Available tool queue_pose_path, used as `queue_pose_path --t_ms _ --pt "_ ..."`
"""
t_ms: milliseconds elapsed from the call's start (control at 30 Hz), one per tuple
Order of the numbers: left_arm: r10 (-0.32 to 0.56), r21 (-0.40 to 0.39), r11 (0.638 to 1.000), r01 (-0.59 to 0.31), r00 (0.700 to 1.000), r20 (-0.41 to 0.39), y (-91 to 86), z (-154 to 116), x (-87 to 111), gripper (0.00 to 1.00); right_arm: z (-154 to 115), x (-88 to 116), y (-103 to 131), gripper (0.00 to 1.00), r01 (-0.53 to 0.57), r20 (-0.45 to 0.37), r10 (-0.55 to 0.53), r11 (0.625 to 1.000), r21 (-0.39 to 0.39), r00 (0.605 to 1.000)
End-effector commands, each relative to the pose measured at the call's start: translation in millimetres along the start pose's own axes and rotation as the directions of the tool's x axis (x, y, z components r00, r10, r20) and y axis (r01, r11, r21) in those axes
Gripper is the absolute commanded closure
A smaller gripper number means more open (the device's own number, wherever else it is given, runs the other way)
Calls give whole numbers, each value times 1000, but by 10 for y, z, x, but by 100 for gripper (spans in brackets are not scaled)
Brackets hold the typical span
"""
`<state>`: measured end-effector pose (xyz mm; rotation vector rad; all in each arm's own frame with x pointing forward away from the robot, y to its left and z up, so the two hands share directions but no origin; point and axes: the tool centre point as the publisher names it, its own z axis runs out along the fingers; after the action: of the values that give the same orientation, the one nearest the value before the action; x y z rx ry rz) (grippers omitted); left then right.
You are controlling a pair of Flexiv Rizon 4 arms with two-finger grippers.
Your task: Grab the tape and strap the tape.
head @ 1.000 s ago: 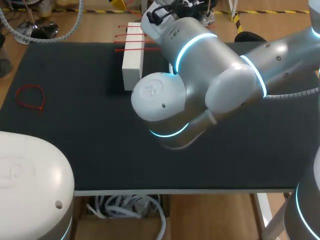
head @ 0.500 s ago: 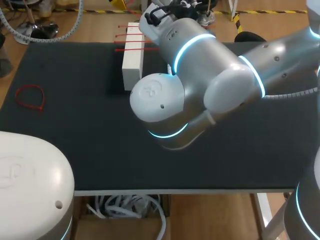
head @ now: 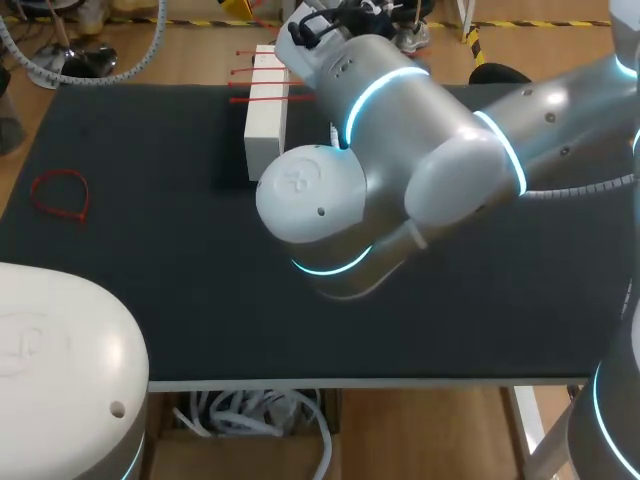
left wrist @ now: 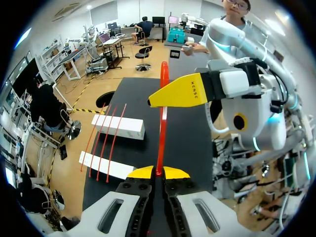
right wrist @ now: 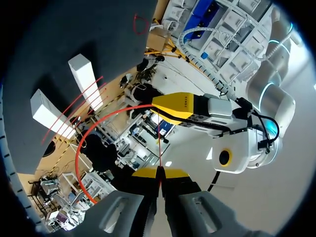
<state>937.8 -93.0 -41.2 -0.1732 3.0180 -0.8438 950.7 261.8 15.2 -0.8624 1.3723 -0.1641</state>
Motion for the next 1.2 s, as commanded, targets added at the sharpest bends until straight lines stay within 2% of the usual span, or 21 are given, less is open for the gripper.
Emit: queue_pose_path --t_ms 33,1200 --pt "-1 -5 1000 1 1000 0 -6 -8 3 100 -9 -19 19 100 7 -11 -7 1000 -8 1000" --pt "-1 -5 1000 1 1000 0 -6 -8 3 100 48 -5 272 100 52 -38 -54 997 -53 998"
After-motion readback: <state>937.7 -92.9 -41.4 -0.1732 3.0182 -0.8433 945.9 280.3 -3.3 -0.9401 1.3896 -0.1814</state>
